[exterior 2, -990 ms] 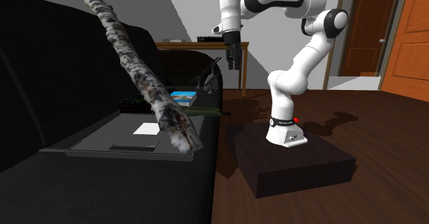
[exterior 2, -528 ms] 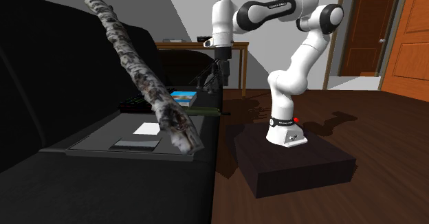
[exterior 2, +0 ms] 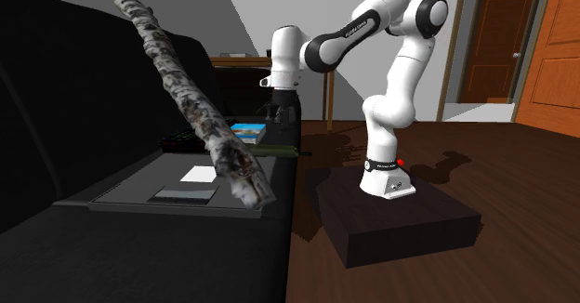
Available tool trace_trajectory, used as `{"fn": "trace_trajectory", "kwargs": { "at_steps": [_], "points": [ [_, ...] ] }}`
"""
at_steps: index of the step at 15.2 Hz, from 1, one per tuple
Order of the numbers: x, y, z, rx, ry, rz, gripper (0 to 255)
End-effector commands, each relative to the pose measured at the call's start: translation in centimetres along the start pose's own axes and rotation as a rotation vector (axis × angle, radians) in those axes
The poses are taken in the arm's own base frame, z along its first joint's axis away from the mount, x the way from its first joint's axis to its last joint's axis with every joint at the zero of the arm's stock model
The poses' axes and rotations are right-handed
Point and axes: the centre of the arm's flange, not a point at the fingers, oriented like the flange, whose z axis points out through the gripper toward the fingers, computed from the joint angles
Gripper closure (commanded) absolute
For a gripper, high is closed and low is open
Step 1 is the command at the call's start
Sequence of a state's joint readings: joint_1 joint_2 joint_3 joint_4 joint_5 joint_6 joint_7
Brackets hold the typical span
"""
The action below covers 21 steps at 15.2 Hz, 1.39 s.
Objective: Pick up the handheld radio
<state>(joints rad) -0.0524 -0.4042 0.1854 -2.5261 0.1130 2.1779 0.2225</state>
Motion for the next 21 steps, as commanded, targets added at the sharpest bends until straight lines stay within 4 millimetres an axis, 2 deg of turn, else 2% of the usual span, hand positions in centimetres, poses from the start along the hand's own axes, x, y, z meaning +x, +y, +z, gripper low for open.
{"fn": "trace_trajectory", "kwargs": {
  "at_steps": [1, 8, 10, 11, 20, 21],
  "points": [
    [1.0, -0.3, 0.9, -0.001, 0.014, 0.013, 0],
    [0.8, -0.2, 4.9, -0.001, 0.014, 0.013, 0],
    [0.8, -0.2, 4.9, -0.001, 0.014, 0.013, 0],
    [0.8, -0.2, 5.0, -0.001, 0.014, 0.013, 255],
    [0.8, -0.2, 4.9, -0.001, 0.014, 0.013, 255],
    [0.8, -0.2, 4.4, -0.001, 0.014, 0.013, 255]
  ]
}}
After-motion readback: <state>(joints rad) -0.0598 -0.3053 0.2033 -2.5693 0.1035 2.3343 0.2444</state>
